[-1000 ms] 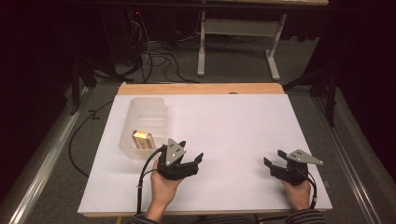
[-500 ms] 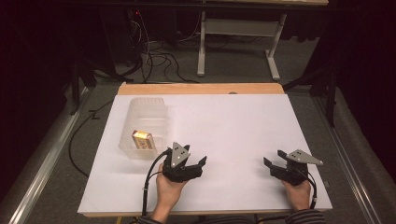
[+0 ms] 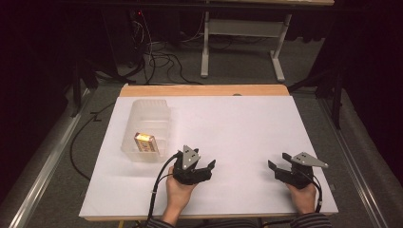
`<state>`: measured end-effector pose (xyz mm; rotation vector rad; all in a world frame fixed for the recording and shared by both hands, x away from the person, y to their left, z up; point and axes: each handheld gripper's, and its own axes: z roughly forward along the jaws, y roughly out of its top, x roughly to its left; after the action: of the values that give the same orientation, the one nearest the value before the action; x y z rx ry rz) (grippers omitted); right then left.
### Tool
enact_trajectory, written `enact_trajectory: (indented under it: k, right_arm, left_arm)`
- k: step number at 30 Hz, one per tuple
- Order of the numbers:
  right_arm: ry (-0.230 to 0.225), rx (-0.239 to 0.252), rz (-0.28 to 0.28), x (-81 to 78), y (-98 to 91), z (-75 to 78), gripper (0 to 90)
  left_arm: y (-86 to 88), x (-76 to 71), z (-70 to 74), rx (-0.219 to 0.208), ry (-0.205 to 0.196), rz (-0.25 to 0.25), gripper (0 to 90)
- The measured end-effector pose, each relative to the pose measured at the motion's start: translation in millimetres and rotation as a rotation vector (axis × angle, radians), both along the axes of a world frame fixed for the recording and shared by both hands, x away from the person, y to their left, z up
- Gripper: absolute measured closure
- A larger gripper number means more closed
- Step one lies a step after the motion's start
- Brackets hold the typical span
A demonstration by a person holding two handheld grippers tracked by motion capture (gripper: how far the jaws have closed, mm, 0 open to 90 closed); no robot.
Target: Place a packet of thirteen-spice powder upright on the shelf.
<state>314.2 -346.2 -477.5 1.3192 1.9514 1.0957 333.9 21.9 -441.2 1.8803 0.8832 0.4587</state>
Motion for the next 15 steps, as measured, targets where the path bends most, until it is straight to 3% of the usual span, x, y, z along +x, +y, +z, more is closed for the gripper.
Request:
enact_trajectory:
  k: [9, 15]
  right_arm:
    - [-0.003, 0.002, -0.003, -0.4, -0.2, 0.1, 30.8]
    - [-0.001, 0.001, 0.001, -0.2, 0.0, 0.1, 30.9]
  left_arm:
    - [-9.5, 8.1, -12.4, 0.026, 0.022, 0.012, 29.3]
    - [-13.0, 12.5, -19.8, 0.015, 0.036, 0.027, 29.3]
